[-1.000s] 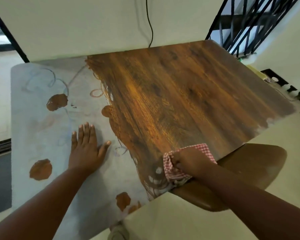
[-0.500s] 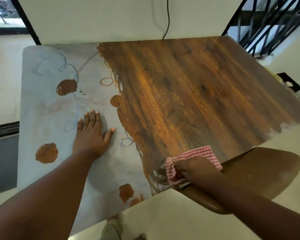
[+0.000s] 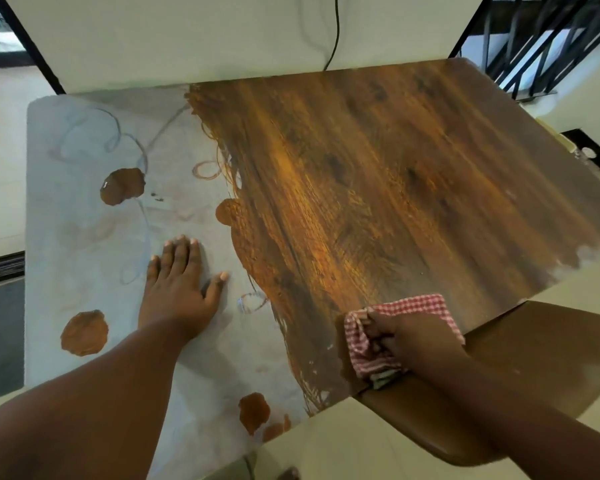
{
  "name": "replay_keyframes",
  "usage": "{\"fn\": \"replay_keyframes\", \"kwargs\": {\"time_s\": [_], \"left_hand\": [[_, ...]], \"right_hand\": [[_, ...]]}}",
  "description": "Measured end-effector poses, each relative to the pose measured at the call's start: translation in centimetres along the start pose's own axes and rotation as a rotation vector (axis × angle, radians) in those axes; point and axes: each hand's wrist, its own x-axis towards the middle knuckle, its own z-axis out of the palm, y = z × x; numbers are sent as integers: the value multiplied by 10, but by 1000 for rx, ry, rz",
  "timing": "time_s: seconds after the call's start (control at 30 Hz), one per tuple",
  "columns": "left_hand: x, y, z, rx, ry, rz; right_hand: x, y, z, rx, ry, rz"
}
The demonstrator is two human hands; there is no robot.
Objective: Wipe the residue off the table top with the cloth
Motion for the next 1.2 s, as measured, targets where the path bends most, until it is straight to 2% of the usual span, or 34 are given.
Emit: {"fn": "replay_keyframes", "kwargs": {"time_s": [0.07,0.17,0.27,0.37,0.43,0.5,0.53,0.67,0.73,0.8,1.0,1.1,1.2], "left_hand": [[-1,0,-1,1,-4,-2],[-1,2,-3,-2,-14,-9],[0,2,-4,-12,-21,-10],[0,2,-4,-10,-22,-11],[1,1,-3,-6,-20,-12],[0,2,-3,-10,-23,-8],[0,1,-2,-12,-24,-8],[1,-1,-1,-16,-23,-5],[1,-2,0,-12,-22,-1],[1,-2,-1,-24,-9,4],[1,0,-2,-48,1,9],[1,0,-2,-38,-2,9],[2,-2,0,-35,0,6]], "right_hand": [[0,-31,6,57,4,-85],[-7,-80,16,91,-90,-279],[-22,-77,16,69,-189,-369],[-18,-47,2,28,-158,-324],[3,-32,-3,-3,-112,-205],[24,-34,-3,72,-32,-24],[29,-42,-6,85,-1,-4],[6,-82,19,155,-70,-158],[-19,-90,29,185,-122,-164],[-26,-69,28,196,-105,-95],[-13,24,2,190,-18,290],[-18,17,4,202,-82,274],[-24,-4,10,238,-127,148]]}}
